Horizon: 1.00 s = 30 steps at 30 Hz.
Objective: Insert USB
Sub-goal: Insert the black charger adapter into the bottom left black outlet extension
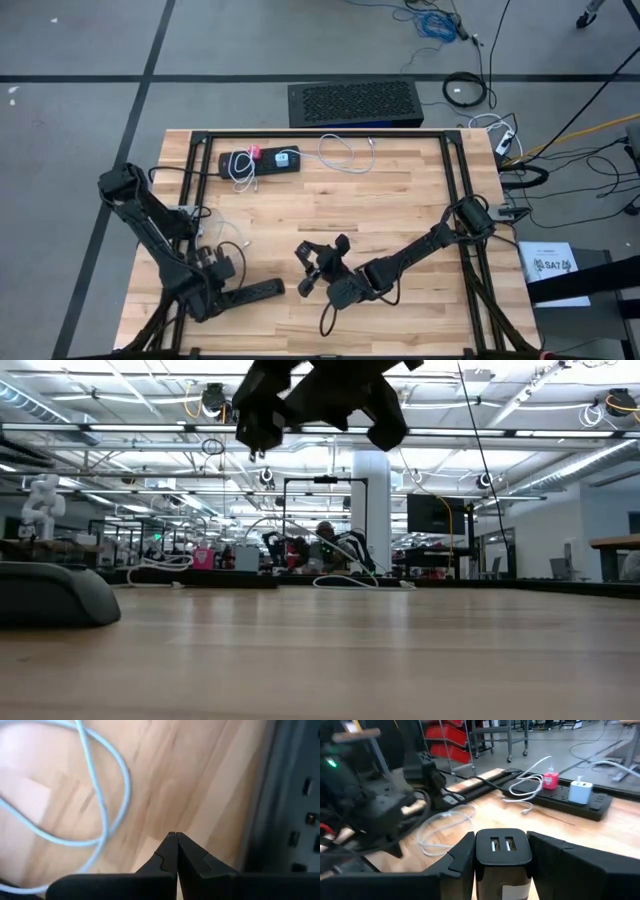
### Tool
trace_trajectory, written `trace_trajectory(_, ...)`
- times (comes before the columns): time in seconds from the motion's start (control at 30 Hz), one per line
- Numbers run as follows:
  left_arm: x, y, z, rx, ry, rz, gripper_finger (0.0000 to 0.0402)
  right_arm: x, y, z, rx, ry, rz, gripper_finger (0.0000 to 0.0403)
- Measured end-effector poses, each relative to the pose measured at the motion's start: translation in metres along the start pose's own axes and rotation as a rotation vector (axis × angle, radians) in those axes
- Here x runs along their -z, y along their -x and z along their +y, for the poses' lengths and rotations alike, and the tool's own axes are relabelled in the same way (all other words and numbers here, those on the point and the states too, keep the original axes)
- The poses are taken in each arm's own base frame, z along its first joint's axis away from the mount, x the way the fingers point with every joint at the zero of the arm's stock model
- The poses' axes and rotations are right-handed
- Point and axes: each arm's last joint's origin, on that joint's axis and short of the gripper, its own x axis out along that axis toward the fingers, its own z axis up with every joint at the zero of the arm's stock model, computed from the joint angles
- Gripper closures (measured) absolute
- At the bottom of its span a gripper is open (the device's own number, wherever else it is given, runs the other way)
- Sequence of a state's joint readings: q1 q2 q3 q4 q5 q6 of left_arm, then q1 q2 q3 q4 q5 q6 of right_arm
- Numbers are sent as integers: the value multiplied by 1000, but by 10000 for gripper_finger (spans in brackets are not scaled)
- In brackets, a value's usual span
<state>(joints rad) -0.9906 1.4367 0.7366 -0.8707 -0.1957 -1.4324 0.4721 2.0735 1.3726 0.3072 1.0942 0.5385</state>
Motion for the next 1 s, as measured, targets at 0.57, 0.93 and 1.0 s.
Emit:
trace_trajectory(0.57, 6, 59, -5, 329, -6, -814, 400, -17, -8, 34, -463, -161, 10, 287)
trace_trajectory(0.93, -26, 92, -25, 534, -244, -919, 333, -43, -10, 49, -631, -42, -24, 287)
trace_trajectory(1.0, -32, 89, -25, 532, -260, -893, 306, -43, -9, 50, -678, -31, -15, 287)
